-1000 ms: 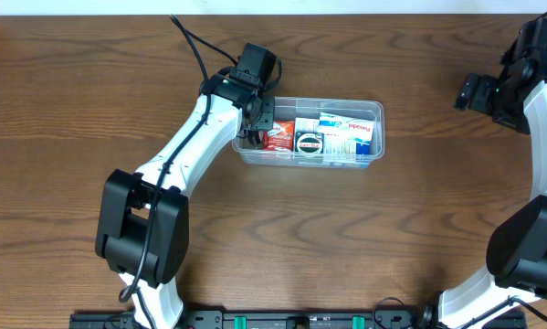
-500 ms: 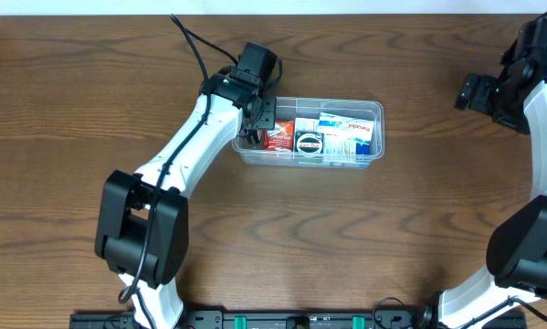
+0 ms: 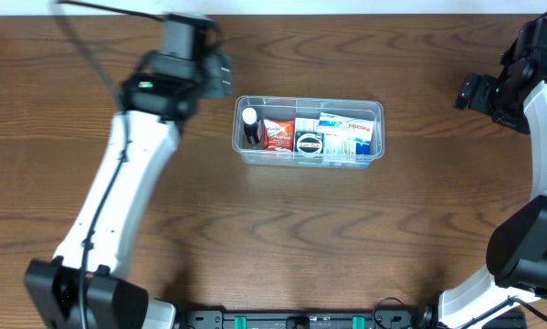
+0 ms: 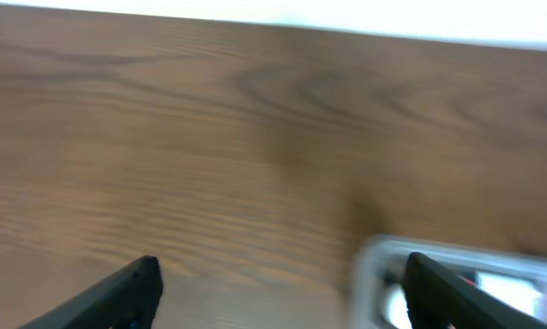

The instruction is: Pack container

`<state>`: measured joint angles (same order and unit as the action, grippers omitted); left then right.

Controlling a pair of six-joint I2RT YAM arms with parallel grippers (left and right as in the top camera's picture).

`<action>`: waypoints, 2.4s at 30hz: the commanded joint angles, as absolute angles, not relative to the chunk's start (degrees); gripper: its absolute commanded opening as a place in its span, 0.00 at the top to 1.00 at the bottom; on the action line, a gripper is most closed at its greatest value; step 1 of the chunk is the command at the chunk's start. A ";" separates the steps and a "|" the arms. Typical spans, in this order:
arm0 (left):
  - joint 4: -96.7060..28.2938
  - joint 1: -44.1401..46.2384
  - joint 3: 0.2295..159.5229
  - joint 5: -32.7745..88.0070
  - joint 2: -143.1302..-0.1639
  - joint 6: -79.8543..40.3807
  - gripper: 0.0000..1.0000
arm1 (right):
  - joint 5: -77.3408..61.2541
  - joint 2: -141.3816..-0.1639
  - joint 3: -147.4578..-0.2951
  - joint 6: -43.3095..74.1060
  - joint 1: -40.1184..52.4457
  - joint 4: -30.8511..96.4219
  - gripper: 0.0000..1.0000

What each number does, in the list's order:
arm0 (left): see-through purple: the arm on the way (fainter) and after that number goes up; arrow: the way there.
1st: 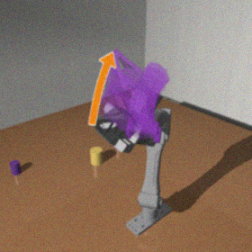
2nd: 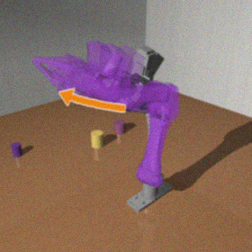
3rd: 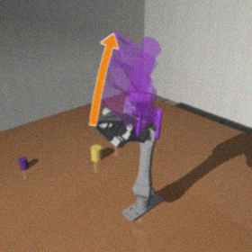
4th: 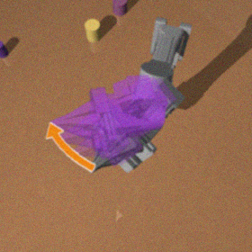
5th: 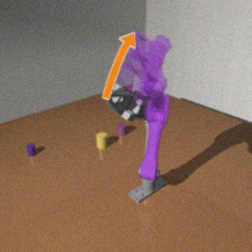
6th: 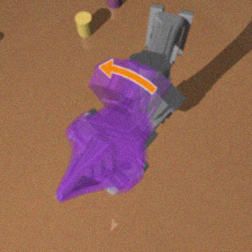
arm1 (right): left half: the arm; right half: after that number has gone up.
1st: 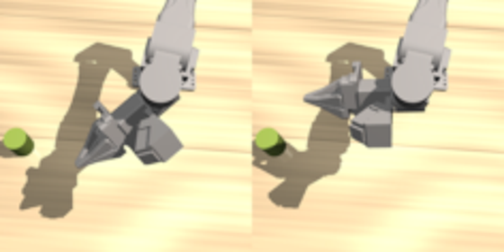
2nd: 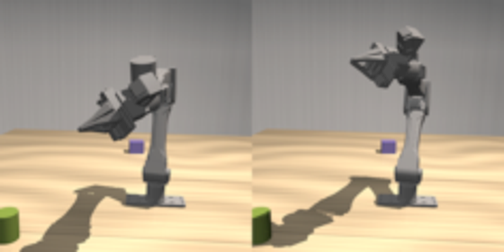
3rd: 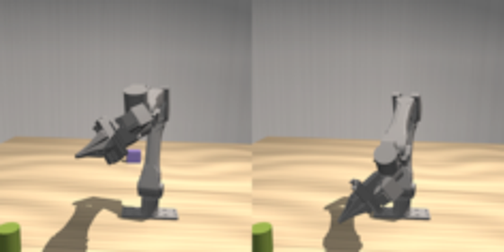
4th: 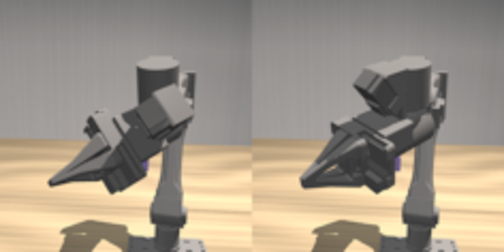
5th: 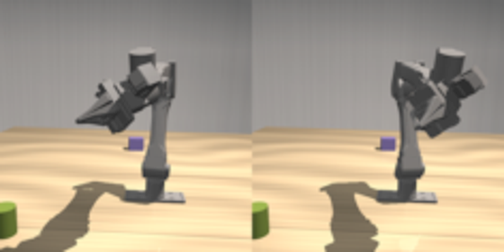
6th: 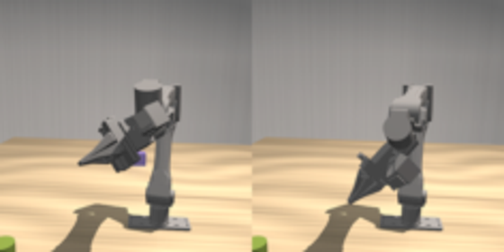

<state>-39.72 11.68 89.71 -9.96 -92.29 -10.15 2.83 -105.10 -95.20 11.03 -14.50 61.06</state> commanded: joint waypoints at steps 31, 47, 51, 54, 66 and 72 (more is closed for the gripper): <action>-43.00 -4.75 90.39 -13.32 -91.31 -9.93 0.02 | 3.22 -104.49 -95.88 10.20 -14.66 61.12 0.01; -43.00 -4.75 90.39 -13.32 -91.31 -9.93 0.02 | 3.25 -104.64 -95.81 10.17 -14.72 61.12 0.01; -43.00 -4.75 90.39 -13.32 -91.31 -9.93 0.02 | 3.22 -103.04 -95.70 10.20 -14.57 61.14 0.01; -43.00 -4.75 90.39 -13.32 -91.31 -9.93 0.02 | 3.22 -99.88 -95.70 10.20 -14.22 61.14 0.01; -43.00 -4.75 90.39 -13.32 -91.31 -9.93 0.02 | 3.22 -71.72 -95.68 10.20 -10.09 61.12 0.01; -43.00 -4.75 90.39 -13.32 -91.31 -9.93 0.02 | 3.75 -55.18 -95.68 9.74 -1.45 61.10 0.01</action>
<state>-43.03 -4.49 89.71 -12.45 -91.72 -10.31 2.81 -60.53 -95.46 11.00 -5.13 60.84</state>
